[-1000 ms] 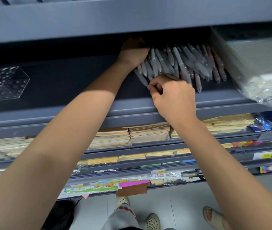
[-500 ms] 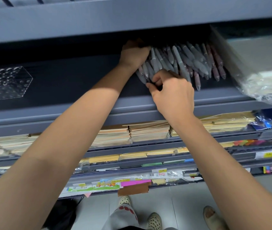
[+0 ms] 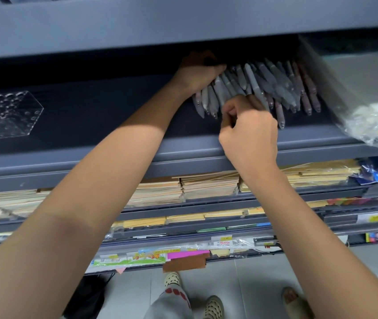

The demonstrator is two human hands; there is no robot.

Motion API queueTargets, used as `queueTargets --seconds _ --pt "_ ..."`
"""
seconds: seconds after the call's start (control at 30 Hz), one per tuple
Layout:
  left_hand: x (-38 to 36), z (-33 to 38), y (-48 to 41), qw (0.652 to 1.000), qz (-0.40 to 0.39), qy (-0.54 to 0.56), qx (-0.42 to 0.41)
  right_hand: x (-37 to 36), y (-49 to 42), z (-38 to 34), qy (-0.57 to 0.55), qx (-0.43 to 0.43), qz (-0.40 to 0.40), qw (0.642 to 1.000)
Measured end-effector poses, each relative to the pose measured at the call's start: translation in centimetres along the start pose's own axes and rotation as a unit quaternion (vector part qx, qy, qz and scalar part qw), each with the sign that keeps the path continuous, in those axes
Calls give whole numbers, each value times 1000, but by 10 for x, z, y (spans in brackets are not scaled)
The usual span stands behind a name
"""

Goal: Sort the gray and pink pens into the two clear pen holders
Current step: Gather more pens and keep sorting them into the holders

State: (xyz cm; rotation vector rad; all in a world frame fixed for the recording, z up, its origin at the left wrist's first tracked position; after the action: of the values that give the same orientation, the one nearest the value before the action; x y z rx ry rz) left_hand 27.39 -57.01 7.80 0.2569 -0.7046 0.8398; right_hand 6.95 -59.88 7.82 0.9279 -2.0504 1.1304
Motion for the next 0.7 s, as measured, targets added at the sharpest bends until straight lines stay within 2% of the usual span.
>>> queueTargets --seconds 0.17,0.3,0.47,0.7 --pt "3 -3 -1 1000 20 9 2 0 0 0 -13 -4 -16 1000" --pt "11 -8 -1 997 56 52 0 2 -1 6 -43 -7 -71 997" --pt "10 -8 0 996 41 81 -20 13 -6 25 -48 -38 -131 989" --pt "8 -8 1 995 32 88 -20 12 -11 26 -34 -8 -183 983"
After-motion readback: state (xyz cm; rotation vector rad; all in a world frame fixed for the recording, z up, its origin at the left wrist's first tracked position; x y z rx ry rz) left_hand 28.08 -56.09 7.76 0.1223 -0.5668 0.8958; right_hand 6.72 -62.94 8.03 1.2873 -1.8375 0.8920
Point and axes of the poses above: each hand's wrist, its own y-axis away from the middle knuckle, its own x-axis out of the back of the hand, z = x × y, the point moved 7 cm from there along -y, towards the middle knuckle, and after that the axes turned 9 degrees about -z, right-handed, at the moved point
